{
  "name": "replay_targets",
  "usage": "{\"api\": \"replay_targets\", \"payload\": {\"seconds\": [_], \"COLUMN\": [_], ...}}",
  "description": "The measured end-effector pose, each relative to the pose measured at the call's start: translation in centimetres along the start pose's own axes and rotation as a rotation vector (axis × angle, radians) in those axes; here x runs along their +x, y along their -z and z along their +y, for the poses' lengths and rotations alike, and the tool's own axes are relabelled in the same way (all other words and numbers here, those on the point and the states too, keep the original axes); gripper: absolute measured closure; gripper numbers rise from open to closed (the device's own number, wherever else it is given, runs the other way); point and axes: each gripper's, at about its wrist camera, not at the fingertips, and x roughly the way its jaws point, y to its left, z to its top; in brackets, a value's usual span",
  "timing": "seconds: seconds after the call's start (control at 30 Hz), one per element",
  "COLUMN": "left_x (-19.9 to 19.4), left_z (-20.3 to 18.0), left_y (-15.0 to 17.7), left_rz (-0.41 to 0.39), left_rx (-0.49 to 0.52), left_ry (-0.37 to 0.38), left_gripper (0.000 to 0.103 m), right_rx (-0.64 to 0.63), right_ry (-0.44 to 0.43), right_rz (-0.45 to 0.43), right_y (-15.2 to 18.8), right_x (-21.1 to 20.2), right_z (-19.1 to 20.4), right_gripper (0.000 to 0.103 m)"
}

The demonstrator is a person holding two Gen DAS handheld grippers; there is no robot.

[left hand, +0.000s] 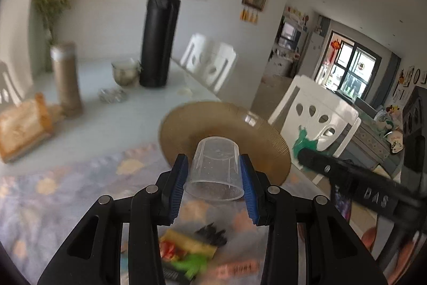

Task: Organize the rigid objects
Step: 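Carry cup and green frog to the amber bowl and release both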

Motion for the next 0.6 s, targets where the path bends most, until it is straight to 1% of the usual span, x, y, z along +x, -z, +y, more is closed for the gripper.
{"api": "replay_targets", "payload": {"seconds": [0.03, 0.13, 0.23, 0.27, 0.3, 0.33, 0.37, 0.4, 0.47, 0.5, 0.53, 0.57, 0.6], "left_x": [1.7, 5.0, 6.6, 6.8, 7.2, 7.2, 7.0, 6.2, 4.5, 3.1, 1.7, 0.3, -1.6], "left_z": [0.1, 0.2, -0.1, 0.0, 0.2, 0.6, 1.1, 1.8, 2.9, 3.5, 4.1, 4.8, 5.5], "left_y": [0.0, 0.2, 0.2, -0.1, -0.2, -0.3, -0.4, -0.3, -0.2, 0.1, 0.4, 0.9, 1.7], "left_rz": [0.026, 0.076, 0.099, 0.107, 0.122, 0.132, 0.135, 0.124, 0.098, 0.079, 0.061, 0.045, 0.023], "left_rx": [-0.011, -0.028, -0.028, -0.036, -0.052, -0.074, -0.097, -0.125, -0.148, -0.154, -0.162, -0.171, -0.175], "left_ry": [0.01, 0.034, 0.046, 0.051, 0.051, 0.059, 0.079, 0.092, 0.077, 0.068, 0.055, 0.038, -0.002], "left_gripper": [0.067, 0.067, 0.065, 0.063, 0.055, 0.051, 0.049, 0.047, 0.039, 0.033, 0.031, 0.031, 0.031], "right_rx": [0.013, 0.014, 0.011, 0.009, 0.01, 0.015, 0.025, 0.031, 0.042, 0.041, 0.036, 0.03, 0.028], "right_ry": [0.018, 0.071, 0.097, 0.105, 0.115, 0.13, 0.144, 0.147, 0.152, 0.156, 0.157, 0.154, 0.151], "right_rz": [0.031, 0.079, 0.103, 0.108, 0.113, 0.114, 0.102, 0.083, 0.018, -0.004, -0.021, -0.038, -0.048], "right_y": [-0.1, -0.1, -0.3, -0.5, -0.6, -0.8, -1.1, -1.3, -1.7, -1.9, -2.2, -2.5, -2.7], "right_x": [1.3, 4.0, 5.5, 5.9, 6.1, 6.0, 5.8, 5.4, 4.1, 3.6, 3.2, 2.7, 2.6], "right_z": [-0.5, -1.3, -1.8, -2.1, -2.2, -2.3, -2.6, -2.7, -3.0, -3.0, -3.0, -2.7, -2.5], "right_gripper": [0.066, 0.066, 0.066, 0.066, 0.064, 0.063, 0.053, 0.039, 0.033, 0.031, 0.029, 0.022, 0.016]}}
